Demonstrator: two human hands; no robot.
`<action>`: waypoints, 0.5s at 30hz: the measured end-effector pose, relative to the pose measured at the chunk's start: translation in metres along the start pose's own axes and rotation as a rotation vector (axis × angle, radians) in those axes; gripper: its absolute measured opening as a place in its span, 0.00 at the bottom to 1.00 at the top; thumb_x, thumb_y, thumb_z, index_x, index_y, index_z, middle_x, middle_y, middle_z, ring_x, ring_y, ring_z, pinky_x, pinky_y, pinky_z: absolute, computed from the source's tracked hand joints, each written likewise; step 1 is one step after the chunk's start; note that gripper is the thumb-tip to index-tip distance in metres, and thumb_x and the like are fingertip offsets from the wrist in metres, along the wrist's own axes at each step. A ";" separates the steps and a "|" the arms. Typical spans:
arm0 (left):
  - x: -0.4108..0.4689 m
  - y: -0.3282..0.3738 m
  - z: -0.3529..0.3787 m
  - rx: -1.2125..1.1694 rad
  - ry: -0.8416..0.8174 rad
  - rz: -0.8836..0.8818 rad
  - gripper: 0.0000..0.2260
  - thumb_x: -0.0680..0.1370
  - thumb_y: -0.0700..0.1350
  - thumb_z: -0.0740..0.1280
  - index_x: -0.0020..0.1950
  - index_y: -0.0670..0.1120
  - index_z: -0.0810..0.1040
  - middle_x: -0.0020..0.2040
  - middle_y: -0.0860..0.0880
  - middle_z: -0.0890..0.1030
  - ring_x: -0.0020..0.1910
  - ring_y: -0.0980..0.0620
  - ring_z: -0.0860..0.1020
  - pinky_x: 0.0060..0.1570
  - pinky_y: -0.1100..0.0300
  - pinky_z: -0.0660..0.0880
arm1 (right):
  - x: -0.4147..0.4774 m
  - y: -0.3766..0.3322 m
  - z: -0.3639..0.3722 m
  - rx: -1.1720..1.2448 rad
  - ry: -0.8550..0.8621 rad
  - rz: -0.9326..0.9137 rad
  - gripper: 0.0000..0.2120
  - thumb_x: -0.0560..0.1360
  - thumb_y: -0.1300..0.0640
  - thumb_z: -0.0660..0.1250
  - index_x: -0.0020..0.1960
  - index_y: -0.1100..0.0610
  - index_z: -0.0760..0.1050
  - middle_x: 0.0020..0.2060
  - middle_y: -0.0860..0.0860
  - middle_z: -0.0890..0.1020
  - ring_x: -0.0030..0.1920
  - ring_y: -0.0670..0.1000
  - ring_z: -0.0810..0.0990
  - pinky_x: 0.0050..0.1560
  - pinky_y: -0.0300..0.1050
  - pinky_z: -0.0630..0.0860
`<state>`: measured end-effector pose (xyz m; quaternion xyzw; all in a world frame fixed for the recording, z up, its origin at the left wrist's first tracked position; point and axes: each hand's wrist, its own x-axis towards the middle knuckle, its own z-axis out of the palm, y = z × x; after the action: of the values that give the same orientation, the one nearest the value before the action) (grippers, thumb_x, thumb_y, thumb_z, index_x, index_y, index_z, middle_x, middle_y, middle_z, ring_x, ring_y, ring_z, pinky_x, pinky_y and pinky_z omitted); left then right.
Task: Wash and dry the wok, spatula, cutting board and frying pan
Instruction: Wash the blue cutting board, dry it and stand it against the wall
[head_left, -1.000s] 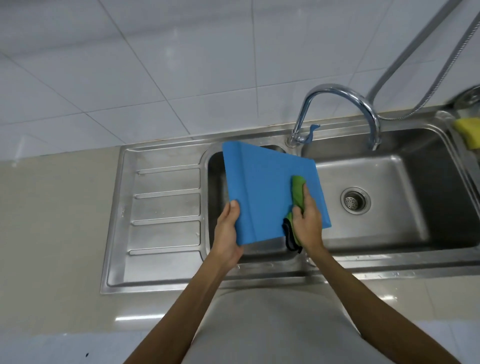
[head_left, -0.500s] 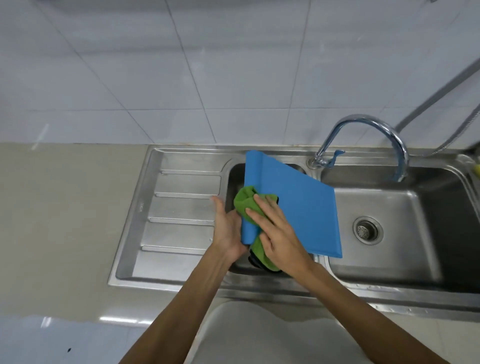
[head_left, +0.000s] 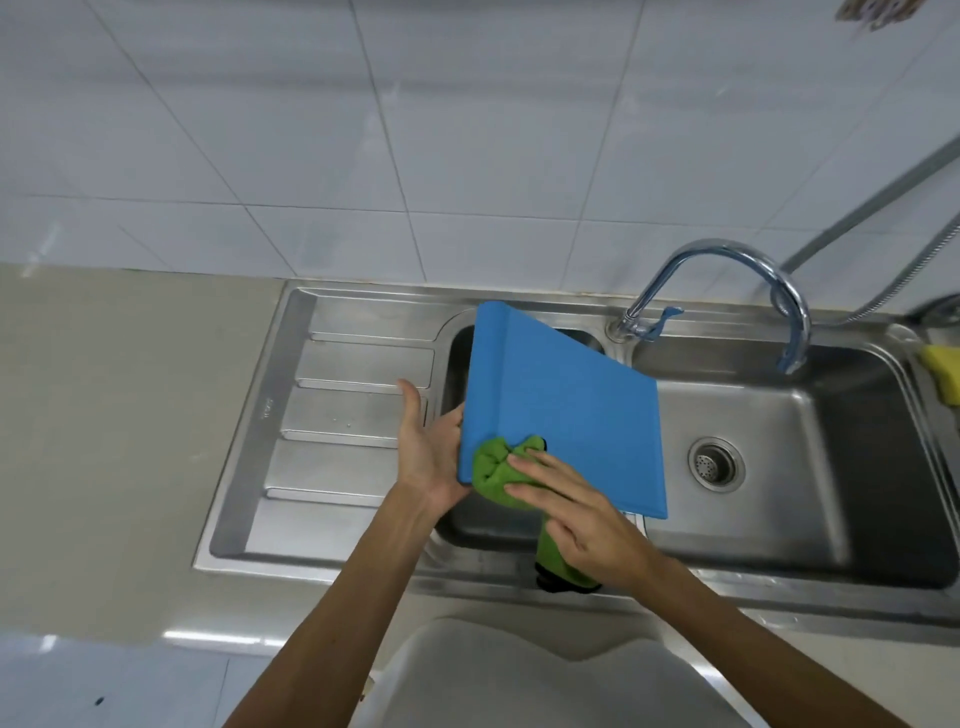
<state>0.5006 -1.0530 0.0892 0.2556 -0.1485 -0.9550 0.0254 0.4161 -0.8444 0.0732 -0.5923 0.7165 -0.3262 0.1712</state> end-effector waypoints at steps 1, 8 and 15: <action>-0.001 0.002 -0.004 0.034 0.030 0.008 0.48 0.70 0.76 0.61 0.76 0.41 0.69 0.73 0.37 0.72 0.72 0.36 0.70 0.70 0.40 0.69 | -0.007 0.010 -0.003 -0.008 -0.003 0.037 0.25 0.75 0.71 0.59 0.70 0.61 0.75 0.75 0.54 0.69 0.76 0.57 0.65 0.78 0.52 0.59; -0.010 0.005 -0.022 0.823 0.511 0.097 0.26 0.71 0.60 0.74 0.61 0.42 0.80 0.56 0.46 0.85 0.50 0.50 0.86 0.44 0.58 0.83 | 0.003 0.055 -0.013 0.213 0.407 0.876 0.24 0.75 0.73 0.60 0.69 0.61 0.76 0.68 0.56 0.77 0.69 0.58 0.75 0.73 0.45 0.66; -0.004 -0.031 -0.027 0.929 0.894 0.150 0.27 0.73 0.68 0.69 0.50 0.43 0.83 0.46 0.45 0.86 0.46 0.45 0.84 0.49 0.48 0.83 | 0.089 0.002 0.032 0.156 0.276 0.491 0.30 0.77 0.65 0.59 0.78 0.54 0.63 0.79 0.53 0.61 0.80 0.55 0.55 0.77 0.50 0.55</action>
<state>0.5186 -1.0301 0.0593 0.6017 -0.5386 -0.5886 0.0384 0.4139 -0.9381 0.0609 -0.3362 0.8278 -0.4066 0.1908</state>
